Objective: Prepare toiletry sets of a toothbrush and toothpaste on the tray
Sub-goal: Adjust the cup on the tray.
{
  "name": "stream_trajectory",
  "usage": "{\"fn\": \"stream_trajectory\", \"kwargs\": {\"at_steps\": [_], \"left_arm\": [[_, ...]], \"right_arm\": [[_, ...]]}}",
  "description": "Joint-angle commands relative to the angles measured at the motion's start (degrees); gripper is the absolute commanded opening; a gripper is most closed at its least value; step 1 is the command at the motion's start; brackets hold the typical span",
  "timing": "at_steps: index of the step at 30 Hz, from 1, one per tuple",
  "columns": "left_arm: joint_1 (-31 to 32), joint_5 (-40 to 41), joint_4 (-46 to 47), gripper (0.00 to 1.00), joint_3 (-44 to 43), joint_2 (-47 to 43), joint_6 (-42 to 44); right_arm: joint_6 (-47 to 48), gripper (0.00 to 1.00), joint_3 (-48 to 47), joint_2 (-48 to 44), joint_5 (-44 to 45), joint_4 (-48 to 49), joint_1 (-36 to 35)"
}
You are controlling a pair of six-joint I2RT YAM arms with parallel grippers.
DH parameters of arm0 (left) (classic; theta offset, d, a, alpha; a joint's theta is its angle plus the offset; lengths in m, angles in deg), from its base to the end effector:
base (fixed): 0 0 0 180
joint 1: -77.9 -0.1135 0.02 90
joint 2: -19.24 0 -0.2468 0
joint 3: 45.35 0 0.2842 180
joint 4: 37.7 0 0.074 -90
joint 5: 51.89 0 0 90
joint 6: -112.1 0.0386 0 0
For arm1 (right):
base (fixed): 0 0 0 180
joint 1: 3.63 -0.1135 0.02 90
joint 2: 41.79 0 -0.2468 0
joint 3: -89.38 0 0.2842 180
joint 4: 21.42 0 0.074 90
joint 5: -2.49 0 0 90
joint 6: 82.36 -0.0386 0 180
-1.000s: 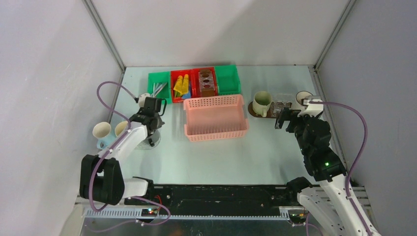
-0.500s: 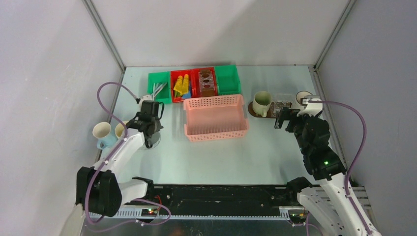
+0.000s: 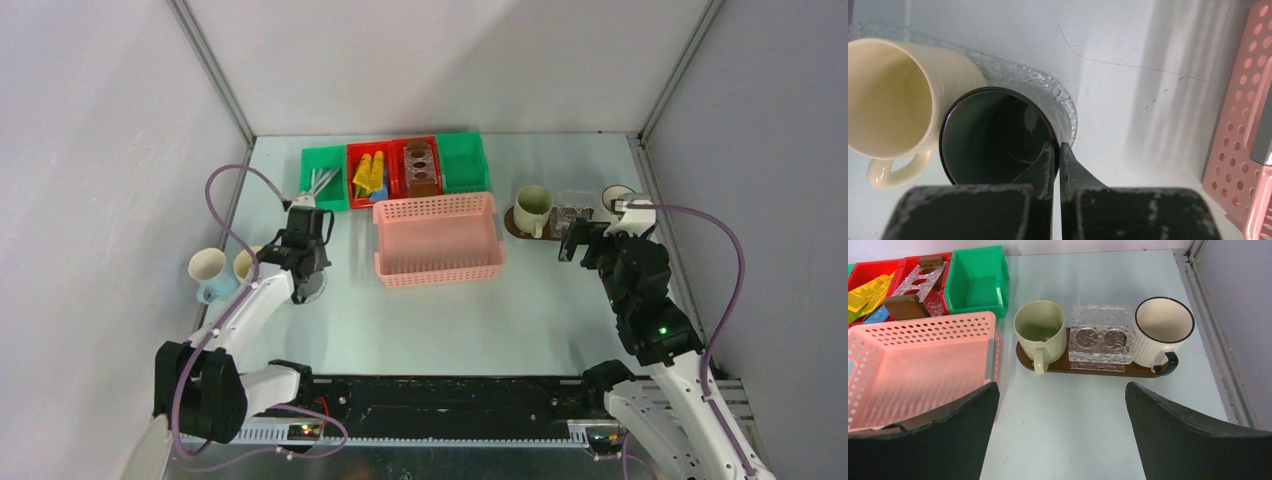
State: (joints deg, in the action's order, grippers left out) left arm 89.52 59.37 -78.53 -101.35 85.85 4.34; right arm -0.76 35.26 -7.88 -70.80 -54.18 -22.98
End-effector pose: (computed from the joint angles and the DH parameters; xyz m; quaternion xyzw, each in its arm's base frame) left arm 0.2672 -0.0407 0.2017 -0.1105 0.9231 0.0861 0.3581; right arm 0.1831 0.0525 0.3253 0.0168 0.7770 0.0384 0.6281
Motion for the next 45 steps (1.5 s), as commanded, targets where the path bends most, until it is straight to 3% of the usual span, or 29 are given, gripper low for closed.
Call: {"fn": "stream_trajectory", "kwargs": {"at_steps": [1, 8, 28, 37, 45], "left_arm": [[-0.1, 2.2, -1.8, 0.00, -1.4, -0.4, 3.6], [-0.1, 2.1, -2.9, 0.07, -1.7, 0.8, 4.5], [4.7, 5.5, -4.2, 0.10, -5.9, 6.8, 0.7], [4.7, 6.3, -5.1, 0.30, -6.4, 5.0, -0.1], [4.7, 6.6, -6.9, 0.56, -8.6, 1.4, -0.6]], "right_arm": [[-0.2, 0.99, -1.8, 0.3, -0.3, 0.7, 0.3], [-0.6, 0.99, -1.8, 0.4, -0.5, 0.7, 0.5], [-0.8, 0.99, -1.2, 0.0, -0.9, 0.9, 0.7], [-0.6, 0.99, -1.3, 0.0, -1.1, 1.2, 0.7], [-0.6, 0.99, -1.3, 0.0, -1.5, 1.9, 0.8]]}}
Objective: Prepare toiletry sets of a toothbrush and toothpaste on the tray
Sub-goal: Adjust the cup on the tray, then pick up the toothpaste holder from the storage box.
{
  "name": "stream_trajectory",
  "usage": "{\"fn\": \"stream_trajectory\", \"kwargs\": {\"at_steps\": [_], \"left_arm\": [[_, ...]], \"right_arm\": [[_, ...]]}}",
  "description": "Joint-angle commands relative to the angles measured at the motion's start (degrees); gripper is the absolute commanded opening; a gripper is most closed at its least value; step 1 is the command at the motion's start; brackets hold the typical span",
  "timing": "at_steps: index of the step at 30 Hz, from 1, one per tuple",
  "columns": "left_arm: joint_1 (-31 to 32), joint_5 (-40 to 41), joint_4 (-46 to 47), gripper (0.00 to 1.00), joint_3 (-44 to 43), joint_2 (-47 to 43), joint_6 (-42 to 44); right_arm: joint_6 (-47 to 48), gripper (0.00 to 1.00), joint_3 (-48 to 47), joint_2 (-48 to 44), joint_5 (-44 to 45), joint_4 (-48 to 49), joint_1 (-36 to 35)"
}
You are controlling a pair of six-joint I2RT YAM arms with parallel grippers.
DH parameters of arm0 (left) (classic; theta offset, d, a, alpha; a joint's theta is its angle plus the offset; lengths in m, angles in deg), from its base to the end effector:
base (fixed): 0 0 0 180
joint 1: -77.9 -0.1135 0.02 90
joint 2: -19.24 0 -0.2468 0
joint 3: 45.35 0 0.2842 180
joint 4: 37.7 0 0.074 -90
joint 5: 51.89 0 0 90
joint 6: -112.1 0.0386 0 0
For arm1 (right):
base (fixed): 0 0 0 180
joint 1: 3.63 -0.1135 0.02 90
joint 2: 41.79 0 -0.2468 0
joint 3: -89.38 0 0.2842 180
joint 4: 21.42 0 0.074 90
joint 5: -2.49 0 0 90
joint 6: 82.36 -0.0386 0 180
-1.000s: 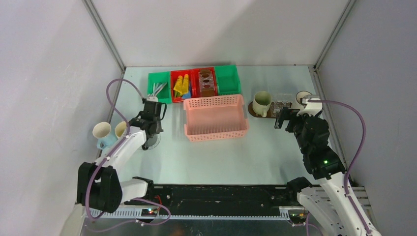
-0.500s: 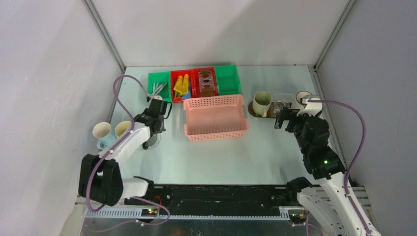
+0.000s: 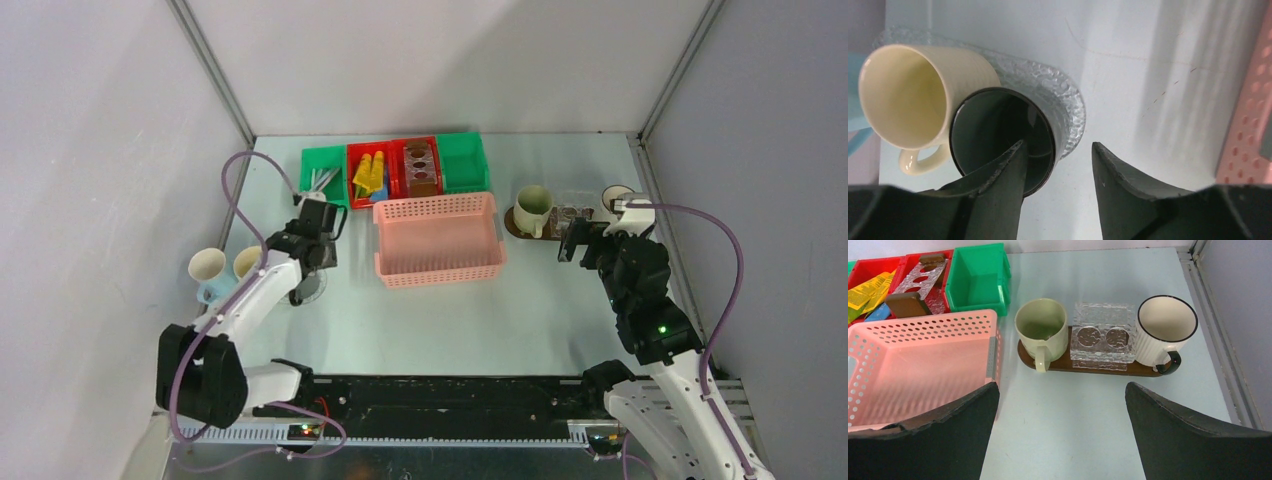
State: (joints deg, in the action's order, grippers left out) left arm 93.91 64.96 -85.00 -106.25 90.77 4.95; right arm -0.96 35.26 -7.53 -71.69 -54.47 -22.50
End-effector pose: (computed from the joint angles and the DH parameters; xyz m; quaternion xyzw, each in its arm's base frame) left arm 0.2727 -0.0601 0.2033 -0.0734 0.9341 0.1372 0.3212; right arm 0.1846 0.0520 0.3236 0.0157 0.7807 0.0413 0.6233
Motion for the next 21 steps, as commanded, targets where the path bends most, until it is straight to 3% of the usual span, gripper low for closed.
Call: {"fn": "stream_trajectory", "kwargs": {"at_steps": [1, 7, 10, 21], "left_arm": [[0.4, 1.1, -0.7, 0.58, -4.3, -4.6, -1.2], [0.3, 1.7, -2.2, 0.74, -6.7, -8.6, 0.1], [0.3, 1.8, -2.2, 0.97, -7.0, -11.3, 1.3], [-0.9, 0.3, 0.9, 1.00, -9.8, -17.6, 3.5]], "right_arm": [[-0.4, 0.99, -1.4, -0.3, -0.7, 2.2, 0.3], [-0.1, 1.00, -2.6, 0.2, -0.6, 1.6, 0.5], [0.1, 0.99, -3.0, 0.2, -0.4, 1.5, 0.8], [-2.1, 0.99, -3.2, 0.0, 3.5, 0.8, 1.9]]}}
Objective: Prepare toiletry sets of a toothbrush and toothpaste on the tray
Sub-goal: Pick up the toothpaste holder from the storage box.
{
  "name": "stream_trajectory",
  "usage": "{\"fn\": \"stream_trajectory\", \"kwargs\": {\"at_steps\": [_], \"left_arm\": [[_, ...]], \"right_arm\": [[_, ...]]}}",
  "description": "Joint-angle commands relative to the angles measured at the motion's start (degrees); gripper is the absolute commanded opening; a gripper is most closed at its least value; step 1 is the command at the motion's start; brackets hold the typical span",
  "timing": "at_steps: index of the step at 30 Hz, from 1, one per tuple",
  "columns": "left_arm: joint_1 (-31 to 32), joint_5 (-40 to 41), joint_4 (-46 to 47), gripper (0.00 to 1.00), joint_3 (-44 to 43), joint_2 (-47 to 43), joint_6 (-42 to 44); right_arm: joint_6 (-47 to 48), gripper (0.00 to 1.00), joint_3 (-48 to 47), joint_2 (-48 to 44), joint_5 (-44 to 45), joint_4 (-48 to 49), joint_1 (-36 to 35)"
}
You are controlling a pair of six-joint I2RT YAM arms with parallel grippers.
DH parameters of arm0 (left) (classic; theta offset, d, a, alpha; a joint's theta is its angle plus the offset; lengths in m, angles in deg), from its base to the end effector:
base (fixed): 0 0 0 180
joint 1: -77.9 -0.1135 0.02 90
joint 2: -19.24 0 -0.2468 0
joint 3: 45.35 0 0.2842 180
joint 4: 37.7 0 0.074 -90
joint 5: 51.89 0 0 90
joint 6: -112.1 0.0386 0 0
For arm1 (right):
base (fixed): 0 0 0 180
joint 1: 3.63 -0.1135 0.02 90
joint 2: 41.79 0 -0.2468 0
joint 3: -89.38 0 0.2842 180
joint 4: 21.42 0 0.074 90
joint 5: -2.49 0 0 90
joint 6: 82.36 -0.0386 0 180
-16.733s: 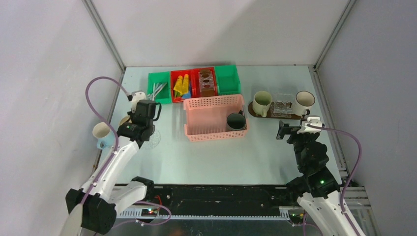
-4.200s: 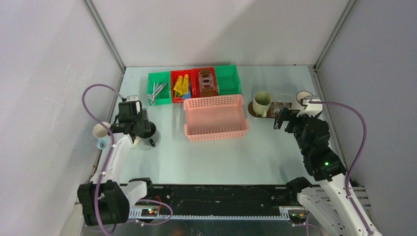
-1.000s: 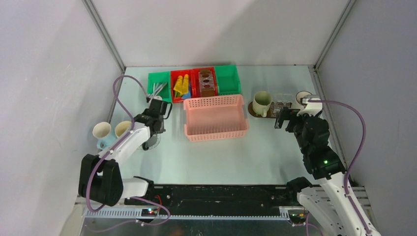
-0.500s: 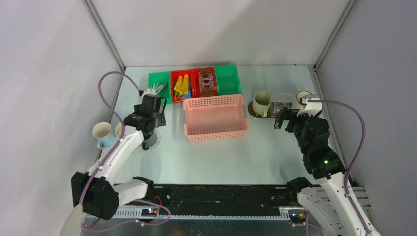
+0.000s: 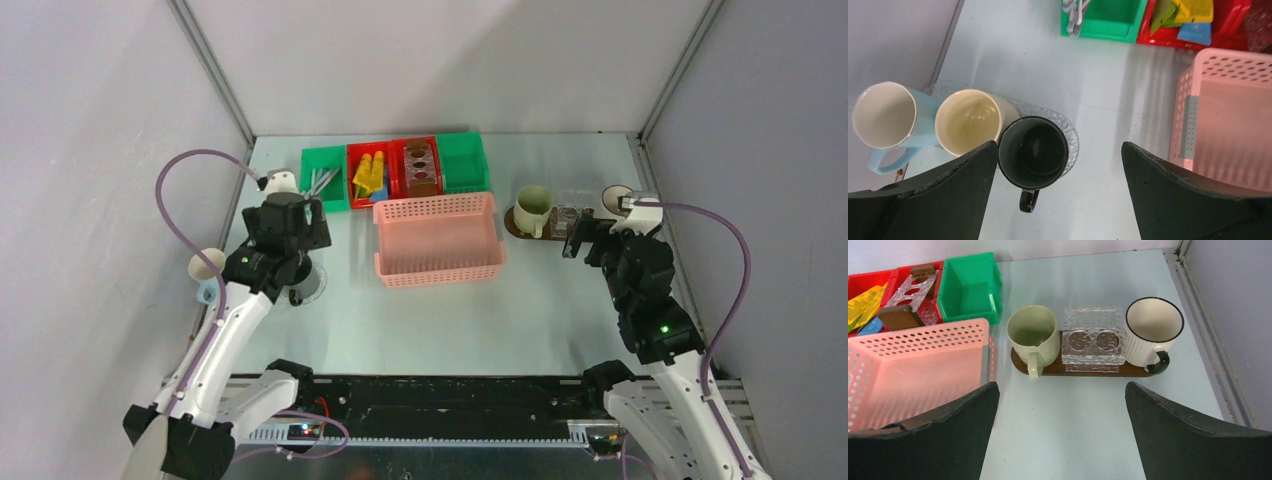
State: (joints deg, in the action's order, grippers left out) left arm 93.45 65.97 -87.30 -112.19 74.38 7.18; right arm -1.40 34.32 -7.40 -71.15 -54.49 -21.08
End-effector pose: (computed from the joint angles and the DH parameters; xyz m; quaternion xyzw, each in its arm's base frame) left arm 0.2385 -0.0476 0.3072 -0.1009 0.8726 0.0967 0.4681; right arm 0.1852 0.0468 0.3294 0.0324 0.7759 0.0342 0.6291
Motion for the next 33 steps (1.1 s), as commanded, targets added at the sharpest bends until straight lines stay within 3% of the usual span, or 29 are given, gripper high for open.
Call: {"fn": "stream_trajectory", "kwargs": {"at_steps": [1, 15, 33], "left_arm": [[-0.6, -1.3, 3.5, 1.00, -4.9, -1.0, 1.3], [-0.9, -8.6, 11.2, 0.99, -16.5, 16.7, -0.7], [-0.9, -11.0, 23.9, 0.91, -20.8, 35.5, -12.6]], "right_arm": [[-1.7, 0.99, -2.3, -0.3, 3.5, 0.7, 0.5], [4.6, 1.00, 9.5, -10.9, 12.6, 8.9, 0.8], [10.4, 0.99, 14.7, -14.1, 10.5, 14.9, 1.0]]}}
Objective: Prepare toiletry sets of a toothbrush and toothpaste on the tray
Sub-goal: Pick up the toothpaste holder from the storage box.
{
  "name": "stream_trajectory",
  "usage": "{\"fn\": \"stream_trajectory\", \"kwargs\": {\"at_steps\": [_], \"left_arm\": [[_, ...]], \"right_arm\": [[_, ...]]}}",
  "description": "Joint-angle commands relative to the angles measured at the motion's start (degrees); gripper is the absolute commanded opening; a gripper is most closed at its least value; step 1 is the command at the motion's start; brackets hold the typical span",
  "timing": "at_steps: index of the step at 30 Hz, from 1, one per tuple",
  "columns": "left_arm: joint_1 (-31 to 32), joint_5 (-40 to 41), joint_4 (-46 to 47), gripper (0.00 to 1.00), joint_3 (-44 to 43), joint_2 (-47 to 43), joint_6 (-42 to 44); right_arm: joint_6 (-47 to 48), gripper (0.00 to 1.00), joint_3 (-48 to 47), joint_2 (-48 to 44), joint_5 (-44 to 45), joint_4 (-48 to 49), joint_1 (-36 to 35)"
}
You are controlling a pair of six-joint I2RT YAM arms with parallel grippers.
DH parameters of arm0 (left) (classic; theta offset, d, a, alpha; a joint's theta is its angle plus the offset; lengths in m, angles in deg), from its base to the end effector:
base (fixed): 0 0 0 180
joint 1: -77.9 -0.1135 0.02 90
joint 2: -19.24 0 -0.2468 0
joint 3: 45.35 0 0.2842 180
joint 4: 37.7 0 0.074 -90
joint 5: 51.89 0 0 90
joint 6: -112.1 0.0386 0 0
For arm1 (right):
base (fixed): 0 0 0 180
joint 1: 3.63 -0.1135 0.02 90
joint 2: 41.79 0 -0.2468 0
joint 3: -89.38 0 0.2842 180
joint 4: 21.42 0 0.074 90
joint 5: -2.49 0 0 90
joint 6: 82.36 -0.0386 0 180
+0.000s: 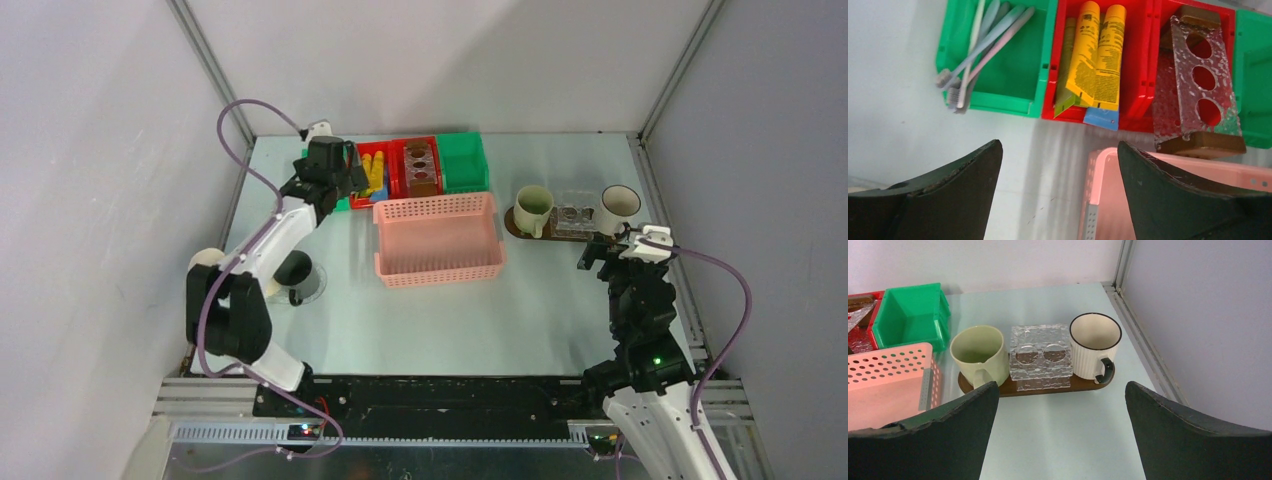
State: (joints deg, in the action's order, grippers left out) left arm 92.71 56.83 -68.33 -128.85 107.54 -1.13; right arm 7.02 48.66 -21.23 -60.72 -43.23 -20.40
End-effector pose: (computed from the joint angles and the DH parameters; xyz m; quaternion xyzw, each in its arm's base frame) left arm 0.3763 -0.0867 0.2723 -0.1387 0.8691 -0.0108 0.4747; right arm 0.1622 0.0307 0.2950 0.0618 0.7135 -0.0618 0.6952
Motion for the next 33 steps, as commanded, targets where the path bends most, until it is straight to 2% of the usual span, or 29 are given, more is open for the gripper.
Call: {"fn": "stream_trajectory", "kwargs": {"at_steps": [1, 9, 14, 23, 30, 33], "left_arm": [[-0.1, -3.3, 5.4, 0.91, -5.2, 3.8, -5.0], [3.0, -6.5, 4.6, 0.90, -15.8, 14.2, -5.3], [4.9, -8.0, 1.1, 0.89, -25.0, 22.0, -4.8], [8.0, -8.6, -3.3, 0.86, -33.8, 31.6, -4.5], [8.5, -8.7, -5.6, 0.75, -37.1, 36.6, -5.6], [8.6, -8.3, -6.4, 0.67, -37.4, 37.6, -5.8]], "right_arm": [[2.1, 0.99, 0.4, -0.2, 0.1, 3.7, 0.3], [2.8, 1.00, 0.9, 0.3, 0.0, 4.2, 0.8], [3.0, 0.99, 1.1, 0.2, 0.1, 4.5, 1.1], [3.3, 0.99, 1.7, 0.1, 0.1, 5.0, 1.5], [3.4, 0.99, 2.0, 0.0, 0.0, 5.4, 1.6], [3.6, 0.99, 2.1, -0.1, 0.1, 5.5, 1.8]]}}
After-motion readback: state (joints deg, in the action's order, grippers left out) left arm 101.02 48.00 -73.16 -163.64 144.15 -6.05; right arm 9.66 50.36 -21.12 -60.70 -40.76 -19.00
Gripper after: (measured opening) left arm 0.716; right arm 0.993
